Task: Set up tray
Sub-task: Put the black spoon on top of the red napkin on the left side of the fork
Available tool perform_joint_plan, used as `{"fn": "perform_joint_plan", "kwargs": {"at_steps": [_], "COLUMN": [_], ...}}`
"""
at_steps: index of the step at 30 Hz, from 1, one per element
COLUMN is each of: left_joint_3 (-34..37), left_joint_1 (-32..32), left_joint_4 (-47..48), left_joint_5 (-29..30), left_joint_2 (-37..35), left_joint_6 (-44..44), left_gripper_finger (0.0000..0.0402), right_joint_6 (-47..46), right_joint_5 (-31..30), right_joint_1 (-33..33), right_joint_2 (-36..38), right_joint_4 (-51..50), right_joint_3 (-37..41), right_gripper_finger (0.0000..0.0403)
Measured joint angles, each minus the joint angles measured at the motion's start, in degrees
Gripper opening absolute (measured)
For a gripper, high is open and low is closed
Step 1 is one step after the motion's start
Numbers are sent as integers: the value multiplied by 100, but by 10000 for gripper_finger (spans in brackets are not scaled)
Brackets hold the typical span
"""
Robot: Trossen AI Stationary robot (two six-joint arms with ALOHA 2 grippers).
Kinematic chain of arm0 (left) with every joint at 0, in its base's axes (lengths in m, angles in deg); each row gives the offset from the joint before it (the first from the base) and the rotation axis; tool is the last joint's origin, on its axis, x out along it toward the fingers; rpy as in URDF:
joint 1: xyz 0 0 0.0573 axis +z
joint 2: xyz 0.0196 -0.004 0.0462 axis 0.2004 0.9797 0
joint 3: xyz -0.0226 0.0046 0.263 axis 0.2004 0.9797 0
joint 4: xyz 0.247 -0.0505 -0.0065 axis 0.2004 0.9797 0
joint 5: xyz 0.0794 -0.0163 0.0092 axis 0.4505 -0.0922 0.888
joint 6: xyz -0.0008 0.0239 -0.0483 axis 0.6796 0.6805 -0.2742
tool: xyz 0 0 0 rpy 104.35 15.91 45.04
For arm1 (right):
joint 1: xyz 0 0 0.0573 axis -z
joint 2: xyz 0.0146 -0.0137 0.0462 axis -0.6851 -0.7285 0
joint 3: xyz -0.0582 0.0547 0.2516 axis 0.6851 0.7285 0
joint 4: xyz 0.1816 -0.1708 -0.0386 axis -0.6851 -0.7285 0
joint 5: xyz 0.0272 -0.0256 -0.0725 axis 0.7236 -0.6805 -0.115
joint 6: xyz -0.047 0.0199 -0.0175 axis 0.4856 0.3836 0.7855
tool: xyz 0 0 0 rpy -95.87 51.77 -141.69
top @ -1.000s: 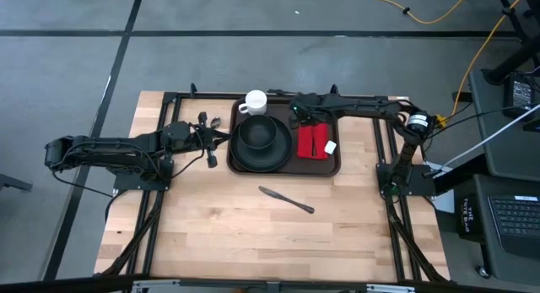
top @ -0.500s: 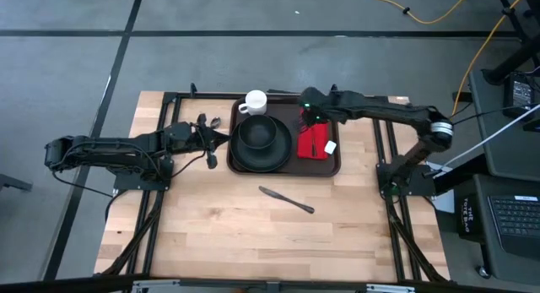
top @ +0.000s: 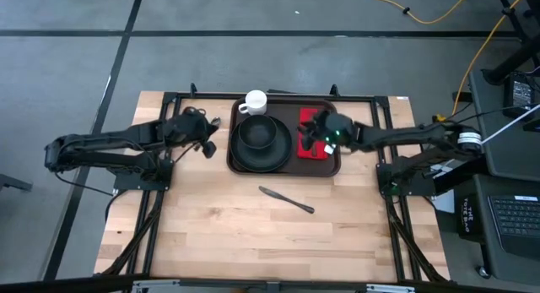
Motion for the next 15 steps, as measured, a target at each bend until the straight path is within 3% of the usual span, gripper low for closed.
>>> {"fn": "perform_joint_plan", "kwargs": {"at_steps": [7, 15], "left_joint_3": [-339, -371], "left_joint_1": [623, 1544], "left_joint_4": [552, 796], "left_joint_5": [-357, -1084], "left_joint_2": [453, 1619], "left_joint_6": [-50, 156], "left_gripper_finger": [6, 6], "right_joint_6": [2, 0], "right_joint_5": [18, -162], "right_joint_1": [-581, -1074], "right_joint_2": [-326, -663], "right_joint_4": [1972, 2280], "right_joint_3": [920, 974], "right_gripper_finger": [138, 138]}}
